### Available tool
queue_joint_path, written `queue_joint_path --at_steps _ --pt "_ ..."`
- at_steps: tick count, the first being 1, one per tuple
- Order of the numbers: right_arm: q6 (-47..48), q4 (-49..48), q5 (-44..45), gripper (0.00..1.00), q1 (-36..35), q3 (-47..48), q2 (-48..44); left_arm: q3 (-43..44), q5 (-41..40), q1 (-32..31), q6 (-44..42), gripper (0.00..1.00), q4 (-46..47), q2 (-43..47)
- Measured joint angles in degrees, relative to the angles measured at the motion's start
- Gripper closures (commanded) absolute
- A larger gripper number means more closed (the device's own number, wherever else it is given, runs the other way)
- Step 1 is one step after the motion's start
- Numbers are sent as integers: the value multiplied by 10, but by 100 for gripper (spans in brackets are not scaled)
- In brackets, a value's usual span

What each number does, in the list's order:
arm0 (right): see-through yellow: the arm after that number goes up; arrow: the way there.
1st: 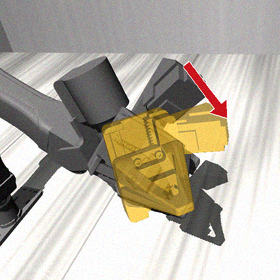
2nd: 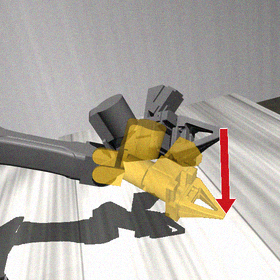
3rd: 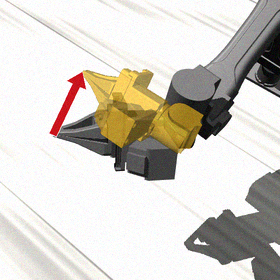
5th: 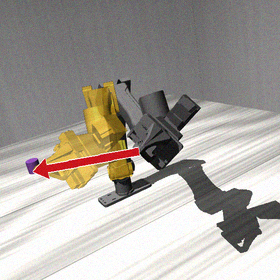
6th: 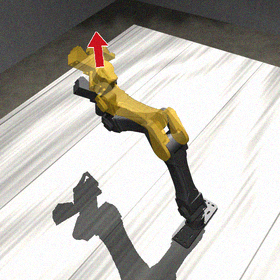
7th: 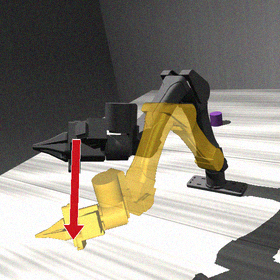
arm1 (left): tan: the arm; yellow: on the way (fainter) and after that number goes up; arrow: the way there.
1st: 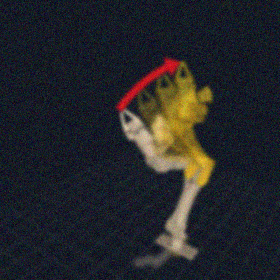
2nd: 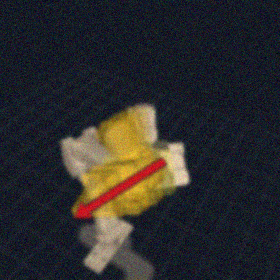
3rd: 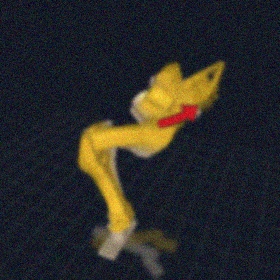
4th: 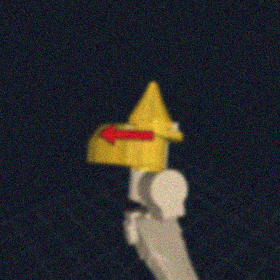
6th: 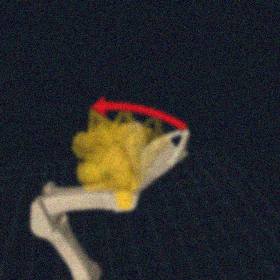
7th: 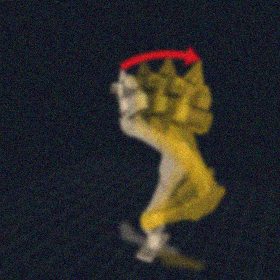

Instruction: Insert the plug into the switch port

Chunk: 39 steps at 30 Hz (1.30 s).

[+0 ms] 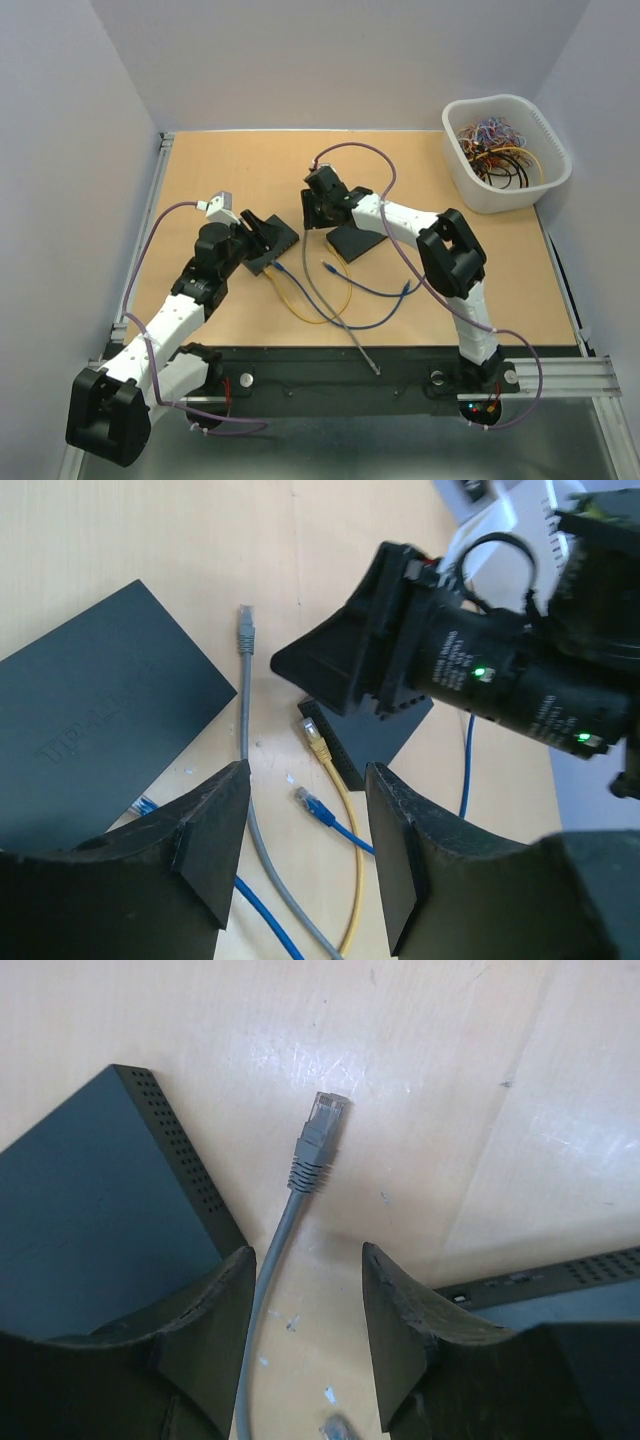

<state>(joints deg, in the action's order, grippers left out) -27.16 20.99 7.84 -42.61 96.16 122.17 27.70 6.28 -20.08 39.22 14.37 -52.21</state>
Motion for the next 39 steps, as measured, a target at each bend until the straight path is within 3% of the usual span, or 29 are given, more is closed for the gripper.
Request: queue_joint_path --at_steps 12,19,27,33,39 --pt "-1 -1 -26 54 -1 36 66 0 5 8 -7 40 3 0" --pt "-4 -1 -24 78 -1 42 73 -1 7 11 -9 40 4 3" --pt "-9 -13 -23 99 -3 48 83 -4 8 11 -9 40 4 3" --pt "-4 -28 -10 100 -6 33 76 -8 8 12 -10 40 4 3" --pt "9 -35 -3 100 -10 -68 -1 -8 13 14 -10 40 8 3"
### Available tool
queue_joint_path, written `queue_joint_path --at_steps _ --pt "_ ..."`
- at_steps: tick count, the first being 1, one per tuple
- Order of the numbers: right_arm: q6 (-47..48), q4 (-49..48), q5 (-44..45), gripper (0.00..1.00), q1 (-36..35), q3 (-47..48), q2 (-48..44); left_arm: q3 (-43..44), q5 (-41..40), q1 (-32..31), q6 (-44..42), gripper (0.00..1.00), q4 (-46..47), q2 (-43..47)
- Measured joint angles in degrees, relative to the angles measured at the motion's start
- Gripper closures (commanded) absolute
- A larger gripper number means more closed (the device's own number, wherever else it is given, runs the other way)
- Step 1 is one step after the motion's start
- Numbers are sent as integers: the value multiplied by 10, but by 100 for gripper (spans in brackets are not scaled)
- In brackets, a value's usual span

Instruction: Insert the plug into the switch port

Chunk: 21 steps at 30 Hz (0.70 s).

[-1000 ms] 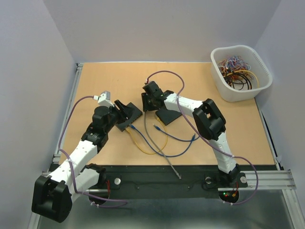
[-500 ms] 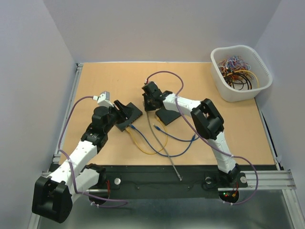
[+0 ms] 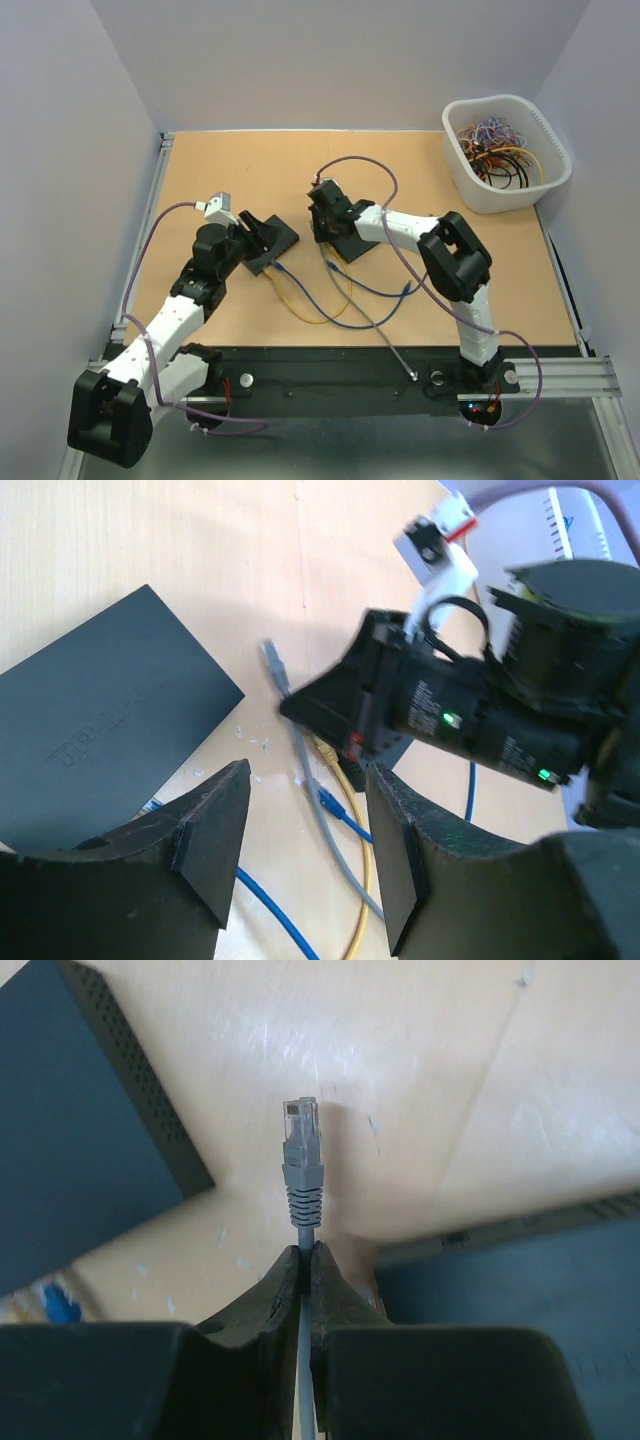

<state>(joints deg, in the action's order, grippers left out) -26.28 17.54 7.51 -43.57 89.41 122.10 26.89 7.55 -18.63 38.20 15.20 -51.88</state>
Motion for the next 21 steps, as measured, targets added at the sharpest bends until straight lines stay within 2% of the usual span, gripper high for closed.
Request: queue_joint_path --at_steps 12,21 --pt "15 -107 -82 100 -29 -220 -281 -3 36 0 27 40 26 39" --pt "58 -138 -66 99 -131 -267 -357 -3 47 -17 61 40 29 69"
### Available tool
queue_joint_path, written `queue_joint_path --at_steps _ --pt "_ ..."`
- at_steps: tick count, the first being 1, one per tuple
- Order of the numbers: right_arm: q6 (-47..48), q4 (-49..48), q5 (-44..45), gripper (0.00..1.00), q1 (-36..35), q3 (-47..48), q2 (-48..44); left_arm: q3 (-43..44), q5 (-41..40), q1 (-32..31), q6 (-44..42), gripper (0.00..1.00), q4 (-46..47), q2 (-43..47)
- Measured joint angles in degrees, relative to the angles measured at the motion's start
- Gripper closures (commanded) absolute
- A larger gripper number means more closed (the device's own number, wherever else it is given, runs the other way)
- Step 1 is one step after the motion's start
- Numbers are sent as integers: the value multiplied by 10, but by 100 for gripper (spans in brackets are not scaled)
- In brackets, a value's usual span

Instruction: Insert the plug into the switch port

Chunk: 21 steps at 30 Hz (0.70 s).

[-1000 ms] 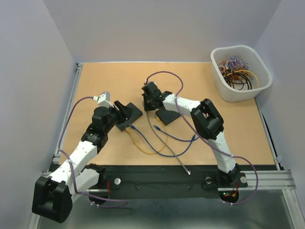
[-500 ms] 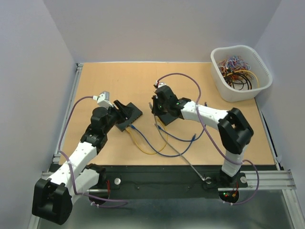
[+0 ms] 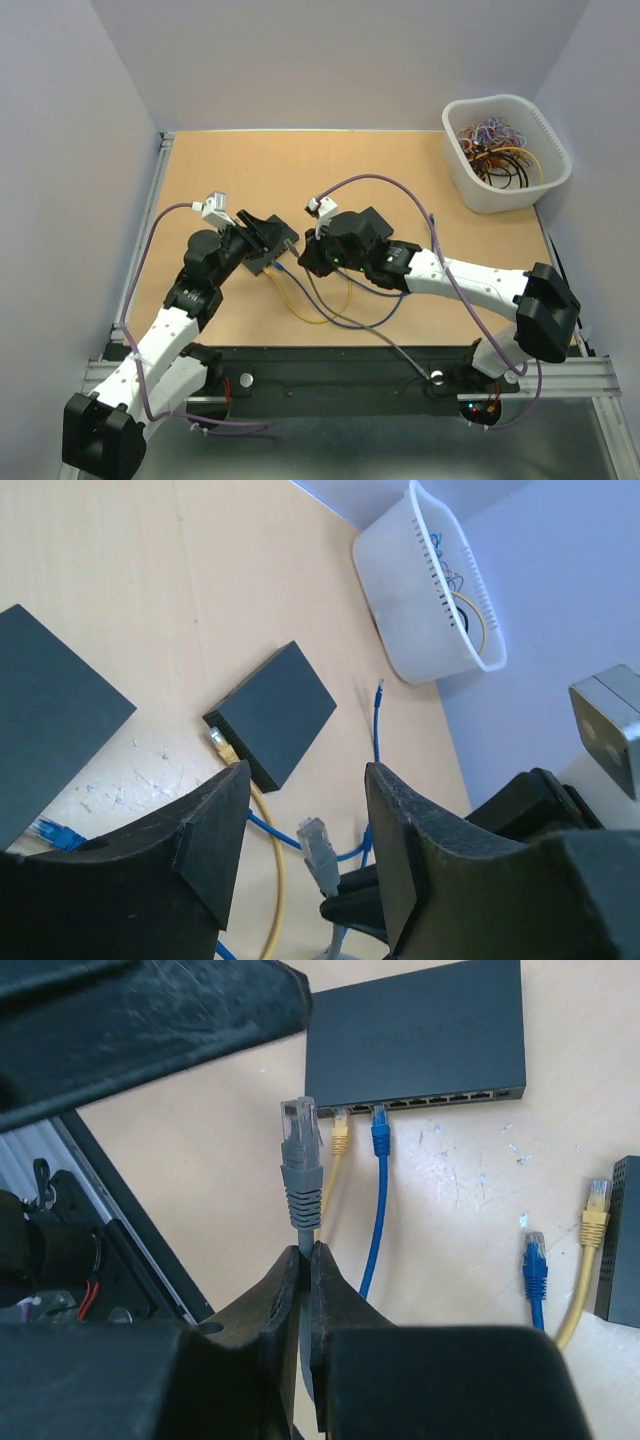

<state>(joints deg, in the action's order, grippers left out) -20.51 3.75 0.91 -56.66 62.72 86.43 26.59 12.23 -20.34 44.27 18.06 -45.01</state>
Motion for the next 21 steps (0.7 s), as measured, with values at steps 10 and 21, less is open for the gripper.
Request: queue_joint_path --at_steps 10,21 --pt "16 -8 57 99 -16 0 -2 0 -24 -43 4 41 -18 -4" --pt "50 -8 177 100 -91 10 12 0 -52 -60 6 44 -25 -28"
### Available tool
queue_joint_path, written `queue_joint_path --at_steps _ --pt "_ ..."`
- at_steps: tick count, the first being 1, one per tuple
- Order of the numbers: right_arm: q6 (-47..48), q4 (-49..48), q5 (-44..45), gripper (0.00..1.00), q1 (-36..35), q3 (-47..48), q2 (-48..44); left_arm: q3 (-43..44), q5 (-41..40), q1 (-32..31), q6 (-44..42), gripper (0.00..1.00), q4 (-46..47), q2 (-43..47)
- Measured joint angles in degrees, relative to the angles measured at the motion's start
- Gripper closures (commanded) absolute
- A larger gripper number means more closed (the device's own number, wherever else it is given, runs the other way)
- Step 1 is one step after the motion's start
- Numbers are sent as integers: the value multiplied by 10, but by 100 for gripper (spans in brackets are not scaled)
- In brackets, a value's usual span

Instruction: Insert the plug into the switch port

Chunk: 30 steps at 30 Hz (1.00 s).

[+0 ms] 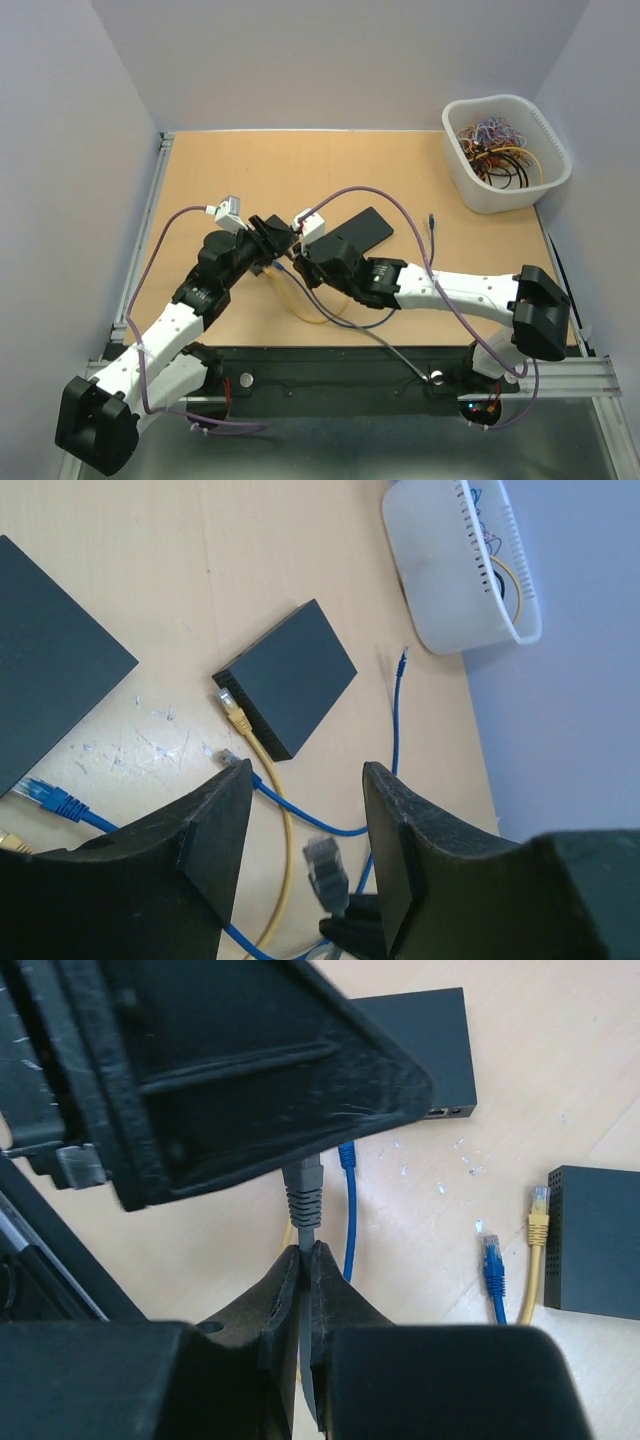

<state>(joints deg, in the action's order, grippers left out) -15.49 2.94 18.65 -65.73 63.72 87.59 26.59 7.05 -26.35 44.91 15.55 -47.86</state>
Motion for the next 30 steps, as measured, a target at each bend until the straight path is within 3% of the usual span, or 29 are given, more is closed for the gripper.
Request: queue_joint_path --at_steps 12,20,24,25,27,28,30 --pt "33 5 166 100 -64 47 63 0 -21 -17 2 52 -21 -1" --pt "37 7 215 100 -75 62 67 5 -31 -19 4 69 -31 6" --pt "38 8 229 100 -81 63 75 5 -30 -22 7 87 -31 6" --pt "38 8 232 100 -83 63 78 5 -30 -24 7 99 -32 6" --pt "39 7 236 100 -85 63 83 5 -30 -25 6 100 -36 6" --pt "39 6 239 96 -86 63 85 5 -31 -25 6 100 -40 6" --pt "39 5 243 65 -88 63 88 5 -32 -25 6 100 -44 5"
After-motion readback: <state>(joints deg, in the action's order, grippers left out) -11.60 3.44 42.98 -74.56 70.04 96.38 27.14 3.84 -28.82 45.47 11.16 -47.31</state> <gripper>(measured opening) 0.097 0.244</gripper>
